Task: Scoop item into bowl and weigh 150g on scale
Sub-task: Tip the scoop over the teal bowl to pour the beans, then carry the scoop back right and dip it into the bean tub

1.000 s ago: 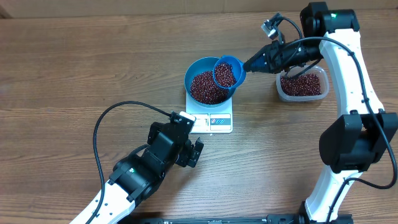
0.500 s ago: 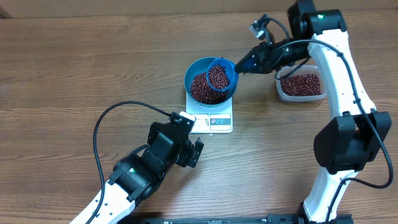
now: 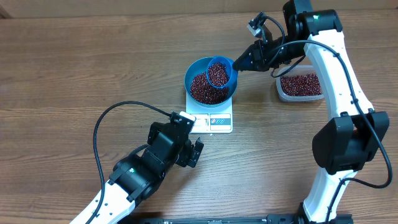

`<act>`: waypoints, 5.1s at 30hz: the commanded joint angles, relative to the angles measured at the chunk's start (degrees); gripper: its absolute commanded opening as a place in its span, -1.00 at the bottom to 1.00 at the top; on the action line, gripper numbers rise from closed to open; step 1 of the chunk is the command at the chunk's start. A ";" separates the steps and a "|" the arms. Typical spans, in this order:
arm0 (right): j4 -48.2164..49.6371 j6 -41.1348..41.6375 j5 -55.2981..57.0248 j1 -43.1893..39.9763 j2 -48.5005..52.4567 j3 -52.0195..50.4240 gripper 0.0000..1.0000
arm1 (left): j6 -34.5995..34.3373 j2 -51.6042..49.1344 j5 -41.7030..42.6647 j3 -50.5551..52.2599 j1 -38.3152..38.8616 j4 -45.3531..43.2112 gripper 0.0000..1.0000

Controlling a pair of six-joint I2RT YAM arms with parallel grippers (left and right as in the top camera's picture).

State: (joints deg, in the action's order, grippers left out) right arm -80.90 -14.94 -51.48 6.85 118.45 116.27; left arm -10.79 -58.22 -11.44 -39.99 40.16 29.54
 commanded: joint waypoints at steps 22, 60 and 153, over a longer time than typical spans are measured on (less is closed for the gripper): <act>7.08 6.88 13.46 5.42 -2.73 1.95 -0.93 | -1.01 -0.28 -0.98 0.42 0.37 0.00 0.99; 8.87 10.47 34.91 12.11 -5.75 1.99 -0.93 | -1.01 -0.28 -0.98 0.42 0.37 0.00 0.99; -4.83 -3.23 12.72 -25.24 -8.41 1.99 -0.92 | -1.01 -0.28 -1.01 0.42 0.35 0.02 0.99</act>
State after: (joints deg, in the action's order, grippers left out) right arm -85.54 -17.06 -45.06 -17.32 112.86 116.27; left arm -10.79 -58.22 -11.44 -39.99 40.16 29.54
